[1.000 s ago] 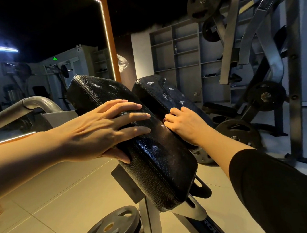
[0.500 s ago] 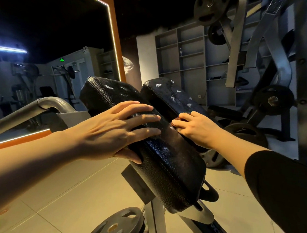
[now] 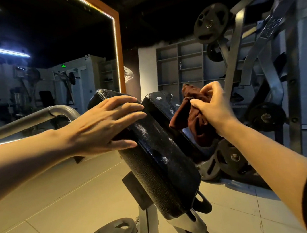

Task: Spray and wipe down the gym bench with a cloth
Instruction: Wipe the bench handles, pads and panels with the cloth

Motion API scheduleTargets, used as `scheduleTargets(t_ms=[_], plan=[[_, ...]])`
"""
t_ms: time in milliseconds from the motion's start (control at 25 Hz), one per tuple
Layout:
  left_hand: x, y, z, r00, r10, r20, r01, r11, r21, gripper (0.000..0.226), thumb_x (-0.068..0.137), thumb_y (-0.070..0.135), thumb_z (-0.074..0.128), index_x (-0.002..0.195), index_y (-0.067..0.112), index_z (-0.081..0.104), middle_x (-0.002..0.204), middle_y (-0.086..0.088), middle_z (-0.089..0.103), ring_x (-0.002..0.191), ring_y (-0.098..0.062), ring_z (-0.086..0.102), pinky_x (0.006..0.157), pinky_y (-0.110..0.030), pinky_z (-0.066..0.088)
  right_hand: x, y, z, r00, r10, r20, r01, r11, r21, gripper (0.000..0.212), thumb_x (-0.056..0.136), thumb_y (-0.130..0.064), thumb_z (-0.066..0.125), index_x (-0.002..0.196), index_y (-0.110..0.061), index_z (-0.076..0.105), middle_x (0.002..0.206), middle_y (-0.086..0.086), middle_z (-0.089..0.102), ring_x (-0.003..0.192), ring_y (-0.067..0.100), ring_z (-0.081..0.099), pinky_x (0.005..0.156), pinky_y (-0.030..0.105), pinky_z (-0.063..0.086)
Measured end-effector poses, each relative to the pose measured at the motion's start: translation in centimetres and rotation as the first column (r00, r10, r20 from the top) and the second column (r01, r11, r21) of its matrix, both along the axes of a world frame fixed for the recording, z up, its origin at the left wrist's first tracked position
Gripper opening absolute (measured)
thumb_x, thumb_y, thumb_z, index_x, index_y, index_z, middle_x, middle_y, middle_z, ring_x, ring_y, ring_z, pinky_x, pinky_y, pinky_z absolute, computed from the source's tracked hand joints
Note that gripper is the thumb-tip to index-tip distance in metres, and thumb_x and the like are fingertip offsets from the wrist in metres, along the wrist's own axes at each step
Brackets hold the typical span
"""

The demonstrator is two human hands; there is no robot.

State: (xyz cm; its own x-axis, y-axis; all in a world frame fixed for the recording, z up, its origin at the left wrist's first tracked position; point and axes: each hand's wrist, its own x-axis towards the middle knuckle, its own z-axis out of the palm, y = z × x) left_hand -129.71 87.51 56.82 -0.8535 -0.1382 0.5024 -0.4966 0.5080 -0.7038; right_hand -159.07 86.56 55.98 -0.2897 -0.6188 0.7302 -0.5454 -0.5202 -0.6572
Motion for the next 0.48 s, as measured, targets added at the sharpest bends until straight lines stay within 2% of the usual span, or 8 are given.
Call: scheduleTargets(t_ms=[80,120,200,240,280,360,400,480], plan=[[1.8,-0.1,0.8,0.993,0.092,-0.078,-0.091,0.996,0.014,0.065,0.090,0.059,0.040,0.136,0.014,0.043,0.135,-0.011,0.051,0.128,-0.028,0.037,0.099,-0.046,0.039,3.2,0.6,0.9,0.997,0.076,0.000,-0.075,0.993,-0.096,0.028,0.083,-0.019,0.073,0.096,-0.022,0.049,0.099,0.000,0.054,0.084,0.012,0.059,0.060,0.012,0.045],[2.5,0.3,1.2,0.981,0.135,-0.136,-0.130,0.990,0.049,0.063,0.089,0.056,0.041,0.134,0.012,0.046,0.133,-0.012,0.053,0.125,-0.029,0.040,0.095,-0.047,0.045,5.2,0.7,1.2,0.991,0.134,-0.016,-0.135,0.984,-0.118,0.026,0.083,-0.020,0.073,0.095,-0.023,0.050,0.102,0.002,0.056,0.087,0.016,0.061,0.065,0.019,0.051],[4.0,0.6,1.6,0.957,0.187,-0.223,-0.172,0.982,0.083,0.063,0.089,0.053,0.043,0.132,0.008,0.049,0.132,-0.015,0.053,0.121,-0.032,0.046,0.087,-0.047,0.051,9.3,1.6,1.5,0.932,0.350,-0.090,-0.359,0.926,-0.119,0.021,0.088,-0.024,0.067,0.106,-0.023,0.055,0.114,0.002,0.056,0.100,0.018,0.060,0.084,0.032,0.054],[4.3,0.6,1.4,0.950,0.190,-0.247,-0.172,0.981,0.095,0.064,0.090,0.053,0.044,0.133,0.006,0.048,0.134,-0.017,0.051,0.120,-0.033,0.048,0.087,-0.046,0.051,10.8,1.9,1.3,0.889,0.422,-0.177,-0.437,0.898,-0.053,0.025,0.094,-0.026,0.060,0.118,-0.023,0.055,0.125,-0.001,0.052,0.112,0.016,0.054,0.096,0.031,0.048],[4.7,0.6,1.2,0.939,0.215,-0.268,-0.189,0.975,0.120,0.066,0.091,0.052,0.047,0.136,0.004,0.045,0.137,-0.019,0.048,0.121,-0.035,0.050,0.091,-0.045,0.049,12.2,2.1,1.2,0.828,0.491,-0.271,-0.497,0.866,0.052,0.034,0.099,-0.028,0.052,0.132,-0.021,0.050,0.139,-0.004,0.044,0.127,0.013,0.044,0.108,0.030,0.037],[5.4,0.4,0.5,0.919,0.265,-0.292,-0.210,0.956,0.206,0.071,0.088,0.046,0.056,0.142,0.004,0.039,0.143,-0.020,0.042,0.126,-0.036,0.047,0.100,-0.038,0.039,14.0,1.3,0.5,0.747,0.502,-0.436,-0.474,0.862,0.179,0.047,0.103,-0.030,0.041,0.148,-0.021,0.033,0.157,-0.007,0.024,0.144,0.010,0.018,0.117,0.031,0.016],[5.3,0.3,0.1,0.916,0.272,-0.294,-0.204,0.949,0.241,0.074,0.086,0.043,0.061,0.144,0.004,0.036,0.147,-0.018,0.039,0.130,-0.034,0.044,0.103,-0.034,0.032,14.3,0.6,0.1,0.743,0.477,-0.469,-0.447,0.876,0.182,0.049,0.103,-0.030,0.040,0.150,-0.023,0.028,0.159,-0.006,0.019,0.146,0.010,0.015,0.119,0.033,0.014],[4.8,0.0,-0.8,0.897,0.299,-0.324,-0.201,0.932,0.303,0.082,0.085,0.045,0.065,0.148,0.007,0.029,0.152,-0.014,0.032,0.137,-0.030,0.036,0.107,-0.032,0.019,14.3,-0.5,-0.3,0.806,0.431,-0.405,-0.399,0.902,0.166,0.048,0.104,-0.027,0.039,0.150,-0.026,0.028,0.158,-0.004,0.023,0.144,0.013,0.021,0.120,0.036,0.018]])
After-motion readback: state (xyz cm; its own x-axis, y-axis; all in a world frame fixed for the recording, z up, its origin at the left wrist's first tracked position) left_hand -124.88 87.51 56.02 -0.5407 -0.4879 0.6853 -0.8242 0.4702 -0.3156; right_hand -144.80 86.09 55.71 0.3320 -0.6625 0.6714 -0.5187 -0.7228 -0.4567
